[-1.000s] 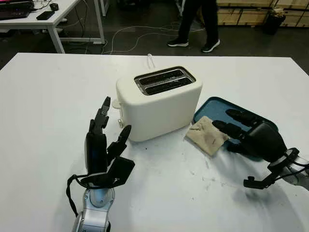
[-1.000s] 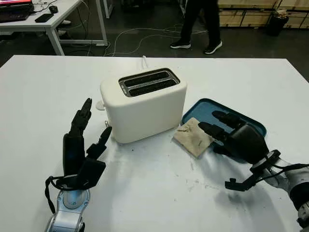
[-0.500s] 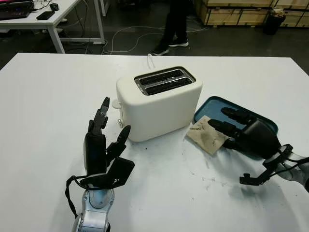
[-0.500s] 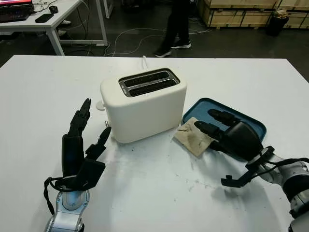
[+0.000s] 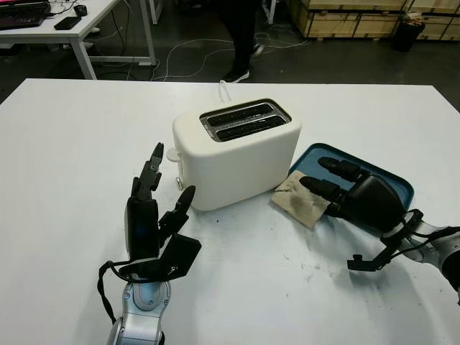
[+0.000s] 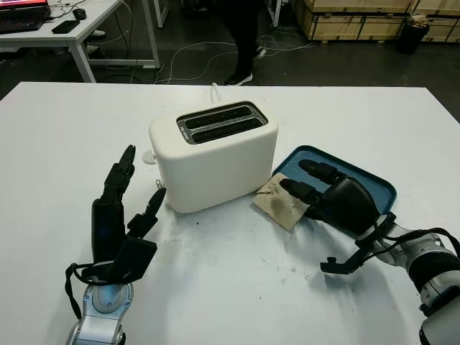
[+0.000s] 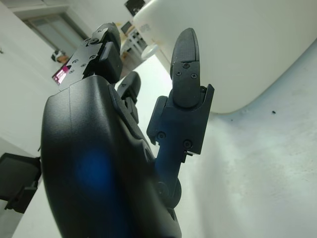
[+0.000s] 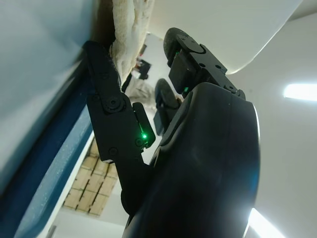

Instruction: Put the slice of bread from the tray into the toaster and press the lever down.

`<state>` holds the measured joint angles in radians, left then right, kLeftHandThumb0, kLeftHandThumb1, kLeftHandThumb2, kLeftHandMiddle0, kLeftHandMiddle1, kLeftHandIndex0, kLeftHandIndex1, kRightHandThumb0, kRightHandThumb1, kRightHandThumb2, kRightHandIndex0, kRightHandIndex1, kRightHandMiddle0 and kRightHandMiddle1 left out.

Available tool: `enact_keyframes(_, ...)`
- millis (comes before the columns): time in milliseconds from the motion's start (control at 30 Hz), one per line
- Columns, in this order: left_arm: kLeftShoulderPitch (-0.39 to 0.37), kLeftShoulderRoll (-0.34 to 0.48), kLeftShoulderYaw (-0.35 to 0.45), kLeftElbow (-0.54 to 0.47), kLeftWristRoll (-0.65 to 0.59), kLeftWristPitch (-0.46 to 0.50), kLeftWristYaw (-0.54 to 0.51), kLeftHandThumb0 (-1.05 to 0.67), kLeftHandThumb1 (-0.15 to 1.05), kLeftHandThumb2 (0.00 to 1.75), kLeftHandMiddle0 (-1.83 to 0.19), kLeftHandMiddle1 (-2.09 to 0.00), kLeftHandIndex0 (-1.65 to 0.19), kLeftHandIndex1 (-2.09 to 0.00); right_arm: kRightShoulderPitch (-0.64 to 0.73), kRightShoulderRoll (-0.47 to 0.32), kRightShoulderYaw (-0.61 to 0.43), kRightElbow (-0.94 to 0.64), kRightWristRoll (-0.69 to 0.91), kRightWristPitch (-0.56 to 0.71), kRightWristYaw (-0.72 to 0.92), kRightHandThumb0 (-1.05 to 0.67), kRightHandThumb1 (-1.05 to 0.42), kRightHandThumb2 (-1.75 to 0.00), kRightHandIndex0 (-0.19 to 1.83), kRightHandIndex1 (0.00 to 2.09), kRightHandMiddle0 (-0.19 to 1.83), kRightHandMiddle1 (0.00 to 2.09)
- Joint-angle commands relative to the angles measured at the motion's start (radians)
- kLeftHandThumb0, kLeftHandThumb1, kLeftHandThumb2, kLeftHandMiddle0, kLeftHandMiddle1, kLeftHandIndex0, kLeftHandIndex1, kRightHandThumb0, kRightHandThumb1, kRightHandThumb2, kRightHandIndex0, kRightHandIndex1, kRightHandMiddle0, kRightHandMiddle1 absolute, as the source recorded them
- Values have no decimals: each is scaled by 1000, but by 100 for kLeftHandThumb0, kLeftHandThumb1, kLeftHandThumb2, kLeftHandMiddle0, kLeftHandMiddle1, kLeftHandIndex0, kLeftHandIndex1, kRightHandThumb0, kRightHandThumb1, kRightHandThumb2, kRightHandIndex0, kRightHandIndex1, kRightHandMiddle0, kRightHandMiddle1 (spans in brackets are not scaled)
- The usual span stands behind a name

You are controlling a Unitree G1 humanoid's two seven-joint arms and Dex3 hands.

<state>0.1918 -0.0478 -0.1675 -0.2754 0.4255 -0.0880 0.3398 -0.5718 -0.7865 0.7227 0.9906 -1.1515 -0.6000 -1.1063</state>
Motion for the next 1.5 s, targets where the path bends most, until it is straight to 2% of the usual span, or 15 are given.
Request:
enact_keyframes(0,4,-18,-4,-2,-5,-8,6,-43,92,28,-9,-53,-27,0,-15,24,26,21,-35,18,-77,-26,-76,-1,89,47,89,7)
enact_keyframes(67,4,-18,-4,-3,1,-1,7,-43,92,28,-9,-53,-27,0,-22,32,37,32,-46,41,-104,-31,-81,-1,82,128,116,15)
enact_keyframes(100,3,-18,-5,-3,3,1,7,-44,92,28,-9,-53,-27,-1,-24,32,41,35,-46,45,-101,-38,-87,-1,85,155,120,39)
enact_keyframes(133,3,-17,-4,-2,3,0,7,-44,92,28,-10,-53,-27,-1,-25,32,44,37,-46,48,-98,-41,-89,-1,86,165,110,70)
enact_keyframes(200,1,-14,-3,1,1,-5,6,-44,92,28,-10,-53,-27,0,-21,32,47,37,-49,66,-108,-48,-91,-7,87,172,94,112)
enact_keyframes(300,-2,-12,-4,2,11,-2,9,-44,92,28,-10,-53,-27,-1,-12,27,37,21,-33,72,-75,-48,-92,-13,84,174,76,147)
enact_keyframes(433,-4,-13,-3,0,2,2,2,-44,92,28,-10,-52,-27,0,-4,23,24,3,-12,56,-32,-43,-92,-12,80,175,60,170)
enact_keyframes(533,-6,-8,-1,3,5,-1,1,-44,92,28,-11,-52,-27,0,-3,30,30,0,-32,95,-67,-40,-92,-5,83,175,63,166)
enact_keyframes(600,-7,-9,0,6,5,-4,5,-45,92,28,-11,-52,-27,-1,-5,34,27,7,-18,63,-82,-36,-92,-4,84,175,67,163)
enact_keyframes(733,-7,-9,1,11,-3,-15,5,-44,92,28,-11,-51,-27,0,-9,30,19,-3,-10,47,-104,-32,-92,-9,83,175,60,171)
enact_keyframes(933,-7,-5,1,15,-1,-17,3,-45,92,27,-12,-51,-28,-1,19,-8,-105,-133,134,-56,-42,-30,-92,-10,79,175,57,174)
enact_keyframes(1133,-8,-5,-2,11,6,-9,-1,-43,92,28,-11,-50,-27,0,108,-111,-302,-401,444,-184,397,-28,-92,-24,73,175,50,175)
enact_keyframes(1300,-16,-10,-3,20,3,-9,1,-43,92,28,-12,-50,-27,0,138,-157,-409,-480,741,-239,794,-31,-92,-35,77,175,52,175)
enact_keyframes(1400,-20,-11,-2,18,5,-1,0,-44,92,27,-12,-50,-28,0,135,-177,-451,-496,910,-225,1041,-31,-92,-39,77,175,51,175)
enact_keyframes(1467,-23,-8,1,19,8,-1,1,-44,92,28,-12,-50,-27,0,130,-187,-479,-517,1038,-162,1228,-28,-92,-37,77,175,52,175)
